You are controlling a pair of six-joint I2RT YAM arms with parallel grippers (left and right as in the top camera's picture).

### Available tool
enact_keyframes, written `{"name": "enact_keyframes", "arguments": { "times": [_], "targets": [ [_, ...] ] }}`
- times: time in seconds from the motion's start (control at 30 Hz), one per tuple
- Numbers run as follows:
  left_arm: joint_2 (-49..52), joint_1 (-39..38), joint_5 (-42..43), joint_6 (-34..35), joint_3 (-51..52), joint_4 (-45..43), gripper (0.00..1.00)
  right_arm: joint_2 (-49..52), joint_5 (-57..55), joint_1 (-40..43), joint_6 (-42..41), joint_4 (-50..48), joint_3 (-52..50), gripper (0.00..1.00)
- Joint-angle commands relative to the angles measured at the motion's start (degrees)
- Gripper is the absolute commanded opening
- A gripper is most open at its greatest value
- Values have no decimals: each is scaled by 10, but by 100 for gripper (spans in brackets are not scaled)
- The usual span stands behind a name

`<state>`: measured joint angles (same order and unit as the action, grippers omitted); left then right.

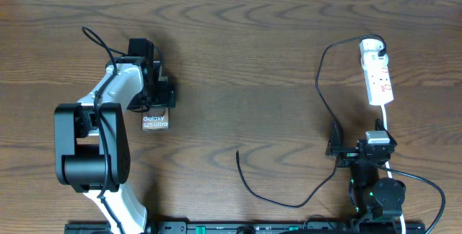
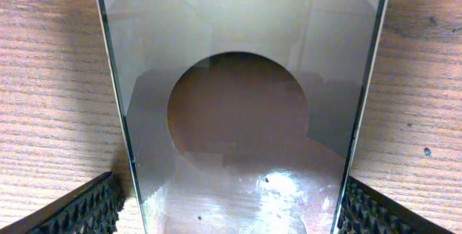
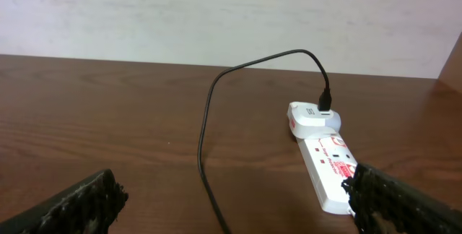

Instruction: Plug charger to phone and switch on socket

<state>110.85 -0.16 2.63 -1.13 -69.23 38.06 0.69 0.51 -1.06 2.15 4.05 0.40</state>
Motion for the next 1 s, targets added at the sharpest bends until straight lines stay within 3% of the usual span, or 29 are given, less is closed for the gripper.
{"name": "enact_keyframes", "arguments": {
  "times": [0.0,0.97],
  "targets": [
    [7,1,-16,-12,9,-2,91,-3,5,3,7,3,-1,99],
    [7,1,21,-21,9,14,91,-3,5,3,7,3,-1,99]
  ]
}}
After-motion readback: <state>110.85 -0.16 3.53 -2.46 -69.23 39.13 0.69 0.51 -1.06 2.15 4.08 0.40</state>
